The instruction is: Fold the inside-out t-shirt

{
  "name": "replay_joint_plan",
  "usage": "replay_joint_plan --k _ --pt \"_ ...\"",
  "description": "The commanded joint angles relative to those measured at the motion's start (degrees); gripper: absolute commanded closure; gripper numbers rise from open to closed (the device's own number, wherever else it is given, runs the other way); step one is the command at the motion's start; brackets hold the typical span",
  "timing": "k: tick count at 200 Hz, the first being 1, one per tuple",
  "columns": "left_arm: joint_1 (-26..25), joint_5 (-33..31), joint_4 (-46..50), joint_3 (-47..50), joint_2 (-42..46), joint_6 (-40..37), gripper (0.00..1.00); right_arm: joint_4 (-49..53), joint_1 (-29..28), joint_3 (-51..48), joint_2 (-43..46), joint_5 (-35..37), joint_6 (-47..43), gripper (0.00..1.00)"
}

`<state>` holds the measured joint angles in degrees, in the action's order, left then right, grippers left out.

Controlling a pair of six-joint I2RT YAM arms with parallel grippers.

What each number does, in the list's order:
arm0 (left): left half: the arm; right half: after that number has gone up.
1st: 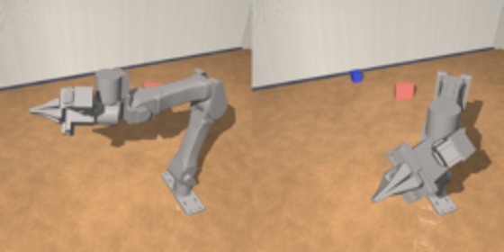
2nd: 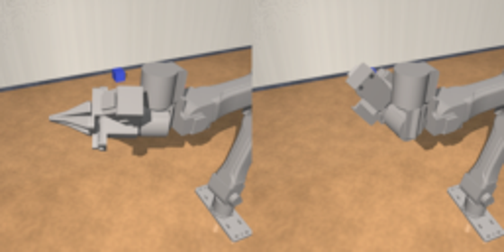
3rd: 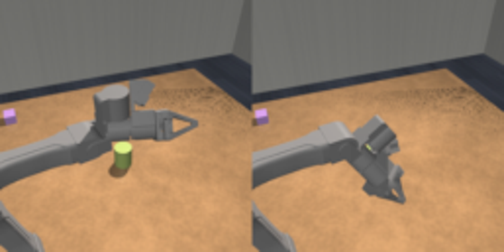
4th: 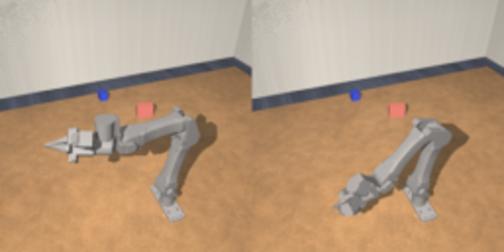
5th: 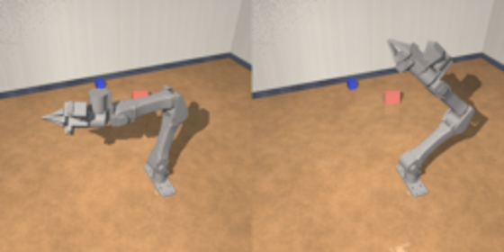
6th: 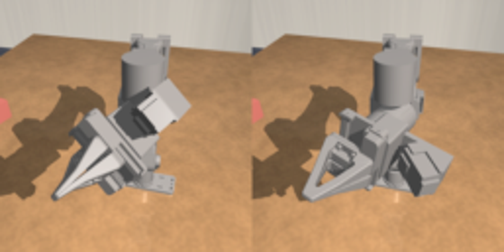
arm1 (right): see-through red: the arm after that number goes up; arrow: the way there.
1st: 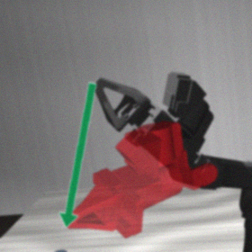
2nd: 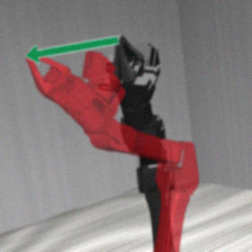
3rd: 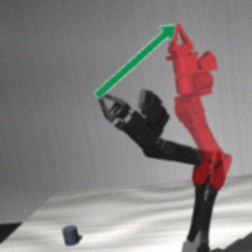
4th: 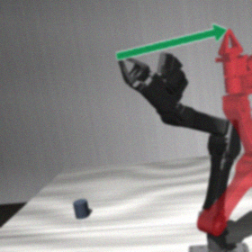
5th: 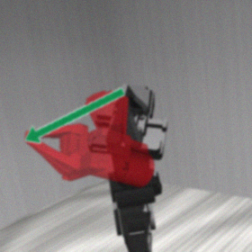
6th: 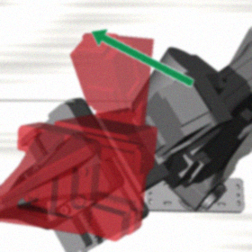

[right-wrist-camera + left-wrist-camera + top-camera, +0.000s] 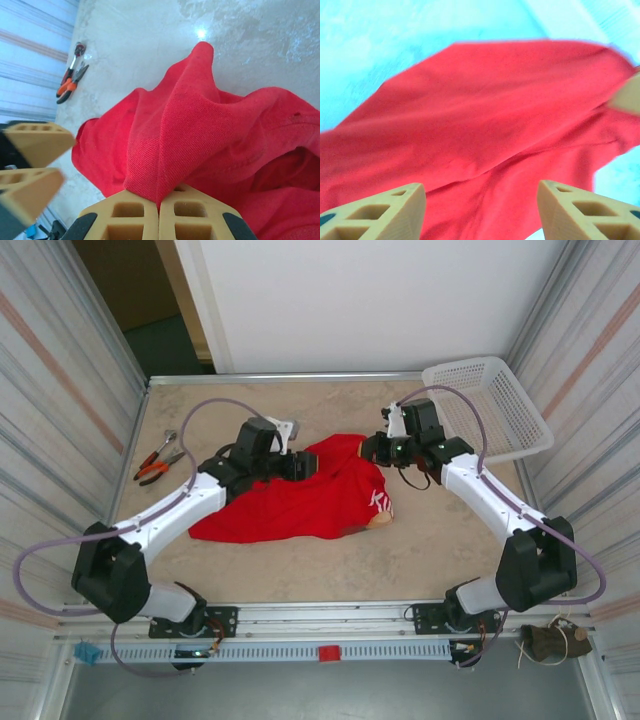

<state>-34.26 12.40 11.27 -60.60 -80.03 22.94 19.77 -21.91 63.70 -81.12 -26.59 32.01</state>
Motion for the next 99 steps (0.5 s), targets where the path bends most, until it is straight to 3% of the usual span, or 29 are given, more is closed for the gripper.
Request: replay_joint_plan --k 1,38,99 --pt "-1.42 0.22 -0.9 -3.14 -1.96 -0.87 0.39 -0.57 -0.92 0.24 1.28 -1.52 1.39 1.0" --pt "-6.28 -6.09 -1.91 -6.01 -7.69 -9.83 0.39 0.27 -1.55 0.06 2.04 -0.94 1.13 1.0" --pt "-7.58 -11.67 -5.49 -7.06 -14.99 -10.74 0.39 1.59 -1.64 -0.07 4.04 -0.82 1.03 1.0"
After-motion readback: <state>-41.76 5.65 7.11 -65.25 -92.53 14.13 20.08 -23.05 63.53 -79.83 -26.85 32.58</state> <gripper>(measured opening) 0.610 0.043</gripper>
